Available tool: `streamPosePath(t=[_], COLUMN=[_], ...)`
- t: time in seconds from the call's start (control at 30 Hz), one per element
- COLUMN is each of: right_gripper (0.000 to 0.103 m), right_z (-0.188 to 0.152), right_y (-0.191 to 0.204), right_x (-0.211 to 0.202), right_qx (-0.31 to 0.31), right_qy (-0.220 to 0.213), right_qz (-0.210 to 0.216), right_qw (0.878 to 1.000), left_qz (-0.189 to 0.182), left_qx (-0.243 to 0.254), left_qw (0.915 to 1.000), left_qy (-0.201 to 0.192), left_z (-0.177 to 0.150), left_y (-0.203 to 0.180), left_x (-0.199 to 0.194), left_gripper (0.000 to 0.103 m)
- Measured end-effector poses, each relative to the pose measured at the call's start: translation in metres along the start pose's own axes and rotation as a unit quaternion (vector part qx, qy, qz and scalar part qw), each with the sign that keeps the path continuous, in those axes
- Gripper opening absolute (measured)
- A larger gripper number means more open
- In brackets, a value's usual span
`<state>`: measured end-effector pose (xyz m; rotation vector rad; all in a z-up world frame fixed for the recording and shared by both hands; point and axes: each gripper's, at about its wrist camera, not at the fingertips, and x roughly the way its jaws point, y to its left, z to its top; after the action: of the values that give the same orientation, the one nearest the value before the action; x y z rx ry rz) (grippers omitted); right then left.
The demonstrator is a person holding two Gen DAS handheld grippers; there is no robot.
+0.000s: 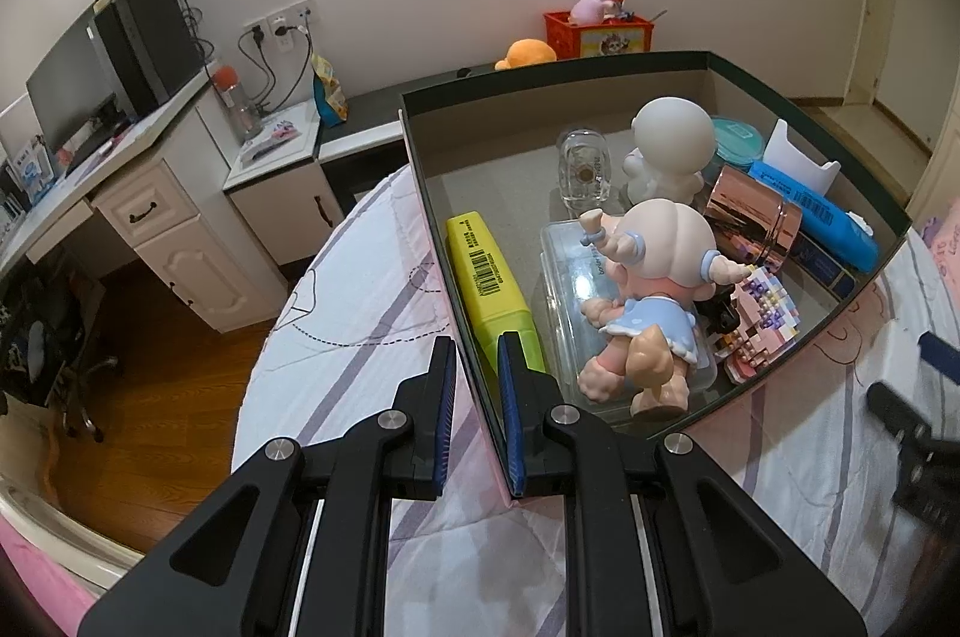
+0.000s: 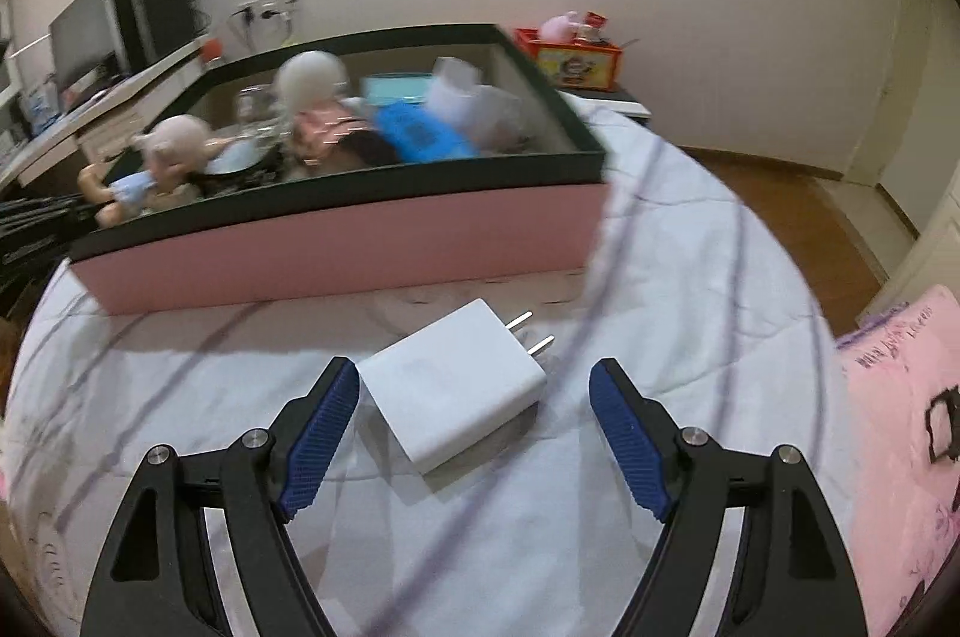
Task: Organize rigid objects
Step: 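Grasp the white charger with the right tool, then carry the white charger into the pink box and open the right tool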
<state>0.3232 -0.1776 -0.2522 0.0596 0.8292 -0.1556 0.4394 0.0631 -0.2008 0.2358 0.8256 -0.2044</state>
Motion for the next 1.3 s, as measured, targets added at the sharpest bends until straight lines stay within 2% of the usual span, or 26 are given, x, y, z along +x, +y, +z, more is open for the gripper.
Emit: streamPosePath(t=[0.2, 0.33, 0.43, 0.47, 0.83, 1.3], right_gripper=[0.080, 0.079, 0.065, 0.064, 0.063, 0.063], right_z=[0.002, 0.003, 0.004, 0.004, 0.004, 0.019], right_y=[-0.035, -0.046, -0.042, -0.040, -0.051, -0.062], right_x=[0.001, 0.005, 0.005, 0.005, 0.004, -0.015], right_qx=[0.022, 0.025, 0.009, 0.004, -0.001, -0.003], right_qy=[0.003, 0.016, 0.019, 0.020, 0.012, -0.021], right_qz=[-0.028, -0.011, 0.000, 0.000, 0.033, 0.045], right_qw=[0.999, 1.000, 1.000, 1.000, 0.999, 0.999], left_qz=[0.005, 0.007, 0.011, 0.012, 0.021, 0.031], left_qx=[-0.007, -0.012, -0.015, -0.016, -0.021, -0.036], left_qw=[1.0000, 0.9999, 0.9998, 0.9998, 0.9995, 0.9988], left_qy=[-0.001, 0.001, 0.003, 0.003, 0.007, 0.009], left_z=[0.001, 0.002, 0.002, 0.002, 0.003, 0.003], left_y=[0.000, 0.000, -0.001, -0.002, -0.005, -0.005], left_x=[0.001, 0.001, 0.002, 0.003, 0.003, 0.003], left_gripper=[0.015, 0.014, 0.014, 0.014, 0.013, 0.013])
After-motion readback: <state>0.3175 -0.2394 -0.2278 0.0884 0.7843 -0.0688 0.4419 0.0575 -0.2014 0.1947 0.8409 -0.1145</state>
